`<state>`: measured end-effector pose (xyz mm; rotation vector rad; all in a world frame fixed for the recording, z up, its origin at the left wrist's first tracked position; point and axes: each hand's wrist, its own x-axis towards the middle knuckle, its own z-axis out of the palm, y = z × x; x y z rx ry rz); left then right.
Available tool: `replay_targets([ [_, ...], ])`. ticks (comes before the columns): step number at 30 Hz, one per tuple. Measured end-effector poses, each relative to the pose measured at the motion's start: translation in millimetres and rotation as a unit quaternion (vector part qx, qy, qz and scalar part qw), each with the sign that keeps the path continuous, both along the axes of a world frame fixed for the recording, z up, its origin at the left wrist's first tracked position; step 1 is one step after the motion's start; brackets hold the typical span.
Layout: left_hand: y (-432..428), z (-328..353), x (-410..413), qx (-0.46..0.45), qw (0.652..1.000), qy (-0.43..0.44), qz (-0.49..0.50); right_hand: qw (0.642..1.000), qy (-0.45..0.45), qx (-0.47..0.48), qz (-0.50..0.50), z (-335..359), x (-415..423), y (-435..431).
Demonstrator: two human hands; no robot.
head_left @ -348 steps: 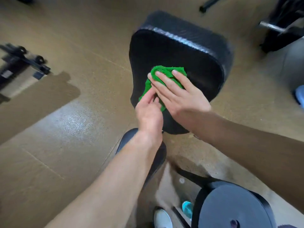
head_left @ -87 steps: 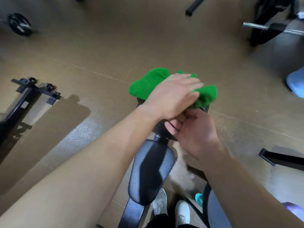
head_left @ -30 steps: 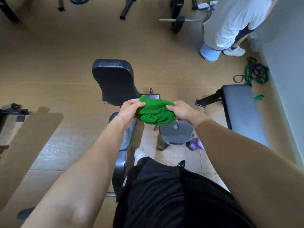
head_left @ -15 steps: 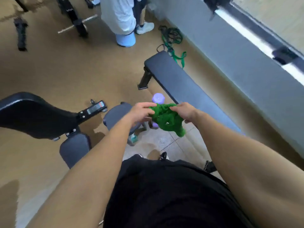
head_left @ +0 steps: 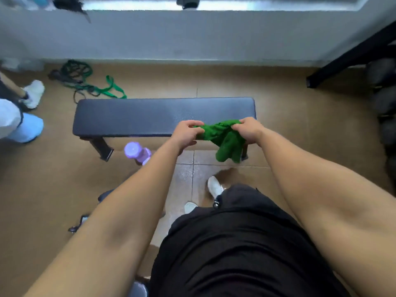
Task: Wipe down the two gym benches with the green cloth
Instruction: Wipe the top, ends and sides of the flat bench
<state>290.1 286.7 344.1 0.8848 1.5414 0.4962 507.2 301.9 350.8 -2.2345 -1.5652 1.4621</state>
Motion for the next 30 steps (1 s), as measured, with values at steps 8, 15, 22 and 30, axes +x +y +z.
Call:
replay_targets([
  [8,49,-9,89,0.011,0.978,0.126,-0.165,0.999,-0.027,-0.017,-0.034,-21,91,-2],
  [15,97,-22,115,-0.067,0.935,0.162,-0.309,0.995,-0.008,-0.085,0.05,-61,113,54],
  [22,154,-56,131,-0.031,0.932,0.278,-0.23,0.992,0.022,-0.083,0.091,-90,127,124],
  [30,259,-148,151,0.078,0.936,0.309,-0.147,0.995,-0.084,0.043,-0.026,-159,153,220],
])
